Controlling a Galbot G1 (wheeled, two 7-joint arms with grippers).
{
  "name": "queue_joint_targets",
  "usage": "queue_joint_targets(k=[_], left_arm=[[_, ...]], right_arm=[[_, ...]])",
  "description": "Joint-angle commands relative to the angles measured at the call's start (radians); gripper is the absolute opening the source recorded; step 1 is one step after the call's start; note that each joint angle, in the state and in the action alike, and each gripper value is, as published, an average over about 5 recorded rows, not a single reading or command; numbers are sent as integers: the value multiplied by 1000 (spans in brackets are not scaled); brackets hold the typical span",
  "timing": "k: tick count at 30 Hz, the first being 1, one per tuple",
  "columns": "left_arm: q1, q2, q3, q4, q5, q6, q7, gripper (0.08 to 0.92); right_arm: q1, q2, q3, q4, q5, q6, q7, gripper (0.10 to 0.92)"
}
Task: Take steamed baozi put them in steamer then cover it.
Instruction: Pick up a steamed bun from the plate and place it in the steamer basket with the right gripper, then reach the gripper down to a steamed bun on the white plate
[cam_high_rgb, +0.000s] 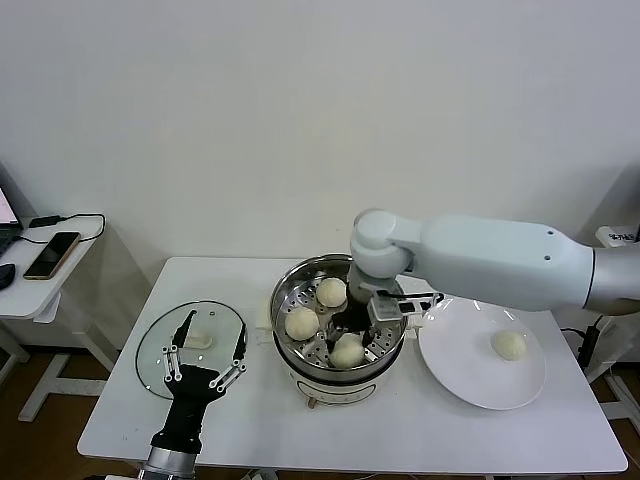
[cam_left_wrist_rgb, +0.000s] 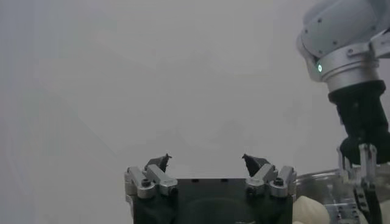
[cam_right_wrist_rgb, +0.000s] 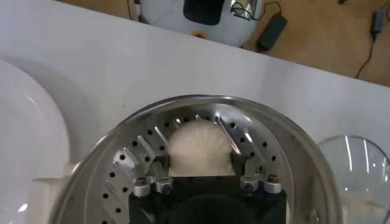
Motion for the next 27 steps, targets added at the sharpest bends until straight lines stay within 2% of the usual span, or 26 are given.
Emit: queue_joint_targets(k=[1, 4, 7, 11, 15, 19, 27], left_arm=[[-1, 0, 0, 3, 0, -1, -1, 823], [-2, 0, 1, 5, 0, -2, -1, 823], [-4, 0, 2, 7, 0, -3, -1, 823], [-10, 0, 4, 11, 0, -5, -1, 823], [-13, 1, 9, 12, 0, -5, 0, 823], [-15, 2, 13, 8, 1, -2, 0, 823], [-14, 4, 14, 2, 1, 4, 2, 823]], right_arm=[[-41, 13, 20, -3, -59, 17, 16, 791], [-21, -12, 57, 1, -28, -10, 2, 818], [15, -66, 111, -3, 93, -98, -55, 822], [50, -177, 199, -46, 290, -320, -152, 823], [44, -290, 262, -158, 398, -569, -189, 823], [-24, -365, 350, -331, 403, -721, -216, 823], [-206, -439, 490, -658, 284, -699, -260, 823]])
